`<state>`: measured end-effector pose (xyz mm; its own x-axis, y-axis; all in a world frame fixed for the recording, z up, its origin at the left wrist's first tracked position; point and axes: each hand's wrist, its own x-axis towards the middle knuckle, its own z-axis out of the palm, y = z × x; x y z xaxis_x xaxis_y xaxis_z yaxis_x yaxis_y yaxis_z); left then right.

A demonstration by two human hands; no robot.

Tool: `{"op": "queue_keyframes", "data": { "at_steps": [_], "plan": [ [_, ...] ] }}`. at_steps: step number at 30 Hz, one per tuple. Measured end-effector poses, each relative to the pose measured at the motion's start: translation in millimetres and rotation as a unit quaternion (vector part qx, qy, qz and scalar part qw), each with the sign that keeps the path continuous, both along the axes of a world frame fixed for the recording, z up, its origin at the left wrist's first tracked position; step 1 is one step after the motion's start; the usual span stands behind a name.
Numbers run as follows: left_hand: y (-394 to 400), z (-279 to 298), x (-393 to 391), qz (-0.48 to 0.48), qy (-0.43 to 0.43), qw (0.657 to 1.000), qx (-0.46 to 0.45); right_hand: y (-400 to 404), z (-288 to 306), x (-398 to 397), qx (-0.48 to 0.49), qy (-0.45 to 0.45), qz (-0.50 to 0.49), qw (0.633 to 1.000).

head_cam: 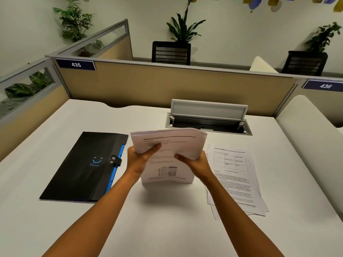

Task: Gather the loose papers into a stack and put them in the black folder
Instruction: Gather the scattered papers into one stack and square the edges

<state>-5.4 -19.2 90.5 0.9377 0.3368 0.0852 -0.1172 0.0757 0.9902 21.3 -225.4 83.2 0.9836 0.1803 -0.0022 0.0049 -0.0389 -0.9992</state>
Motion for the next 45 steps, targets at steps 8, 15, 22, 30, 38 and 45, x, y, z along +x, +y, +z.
{"op": "queue_keyframes", "data": {
  "at_steps": [8,15,22,30,38,45],
  "plan": [
    [3.5,-2.0,-2.5,-0.022,-0.006,1.0,0.007,-6.0,-13.4,-5.1,-0.02,0.006,0.0,1.0],
    [-0.8,0.9,-0.8,-0.017,-0.01,1.0,0.016,-8.2,-10.5,-3.5,-0.019,-0.008,-0.012,1.0],
    [-3.1,39.5,10.1,0.027,-0.042,0.998,-0.024,-14.1,-2.0,2.5,-0.001,-0.028,-0.015,1.0],
    [-9.2,40.7,17.1,0.058,0.015,0.998,-0.01,-10.6,-6.2,4.6,-0.001,-0.028,-0.029,0.999],
    [3.1,46.3,16.1,-0.062,-0.031,0.997,0.04,-8.8,11.1,11.7,0.053,-0.021,-0.068,0.996],
    [2.0,5.3,5.8,-0.037,0.004,0.999,0.034,-6.3,-2.1,4.4,0.017,-0.046,-0.043,0.998]
  ]
}}
